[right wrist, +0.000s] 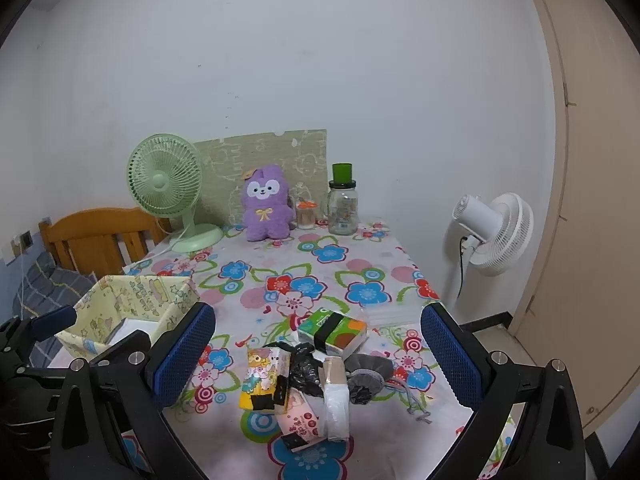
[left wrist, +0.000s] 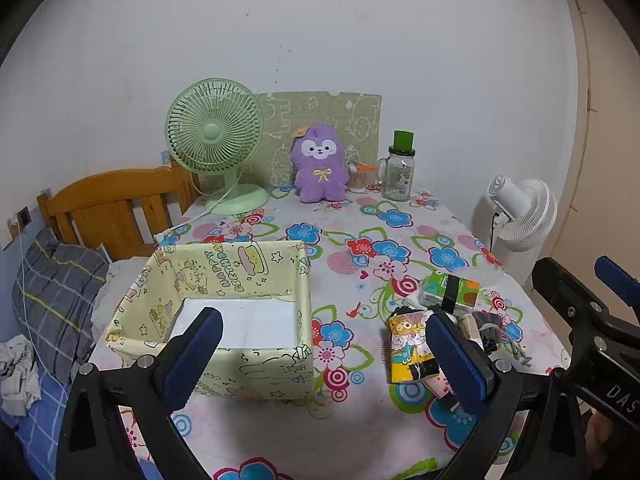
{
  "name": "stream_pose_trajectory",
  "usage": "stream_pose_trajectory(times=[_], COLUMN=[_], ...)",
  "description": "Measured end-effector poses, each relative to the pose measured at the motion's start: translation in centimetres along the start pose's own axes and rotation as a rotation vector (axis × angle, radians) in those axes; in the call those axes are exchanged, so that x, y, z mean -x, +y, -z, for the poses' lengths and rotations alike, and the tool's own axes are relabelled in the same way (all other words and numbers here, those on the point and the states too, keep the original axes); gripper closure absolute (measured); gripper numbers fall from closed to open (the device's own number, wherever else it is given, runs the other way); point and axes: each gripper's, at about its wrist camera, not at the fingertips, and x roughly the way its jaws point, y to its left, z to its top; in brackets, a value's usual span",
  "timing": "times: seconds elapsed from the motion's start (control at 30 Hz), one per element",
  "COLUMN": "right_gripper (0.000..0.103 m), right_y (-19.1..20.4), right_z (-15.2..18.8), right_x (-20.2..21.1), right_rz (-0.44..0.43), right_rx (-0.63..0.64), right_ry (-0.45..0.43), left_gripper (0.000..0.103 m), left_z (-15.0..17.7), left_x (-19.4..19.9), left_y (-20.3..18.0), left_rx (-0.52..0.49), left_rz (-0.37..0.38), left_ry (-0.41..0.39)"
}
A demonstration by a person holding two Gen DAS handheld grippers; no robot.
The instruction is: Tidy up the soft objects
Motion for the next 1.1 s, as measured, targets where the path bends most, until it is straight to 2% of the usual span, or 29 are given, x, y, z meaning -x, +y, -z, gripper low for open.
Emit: stream_pose_trajectory(times=[1.1], right_gripper=[0.0], right_y=[0.02], right_z=[-0.11], right_x=[-0.08], right_rz=[0.0], right_rx=[0.003], right_ry=[0.003], left_gripper=[0.001], left_z=[-0.05], left_x=[0.2], left_y=[-0.11], left_rx=[-0.002], left_rz=[-0.01], left_ry=[-0.011])
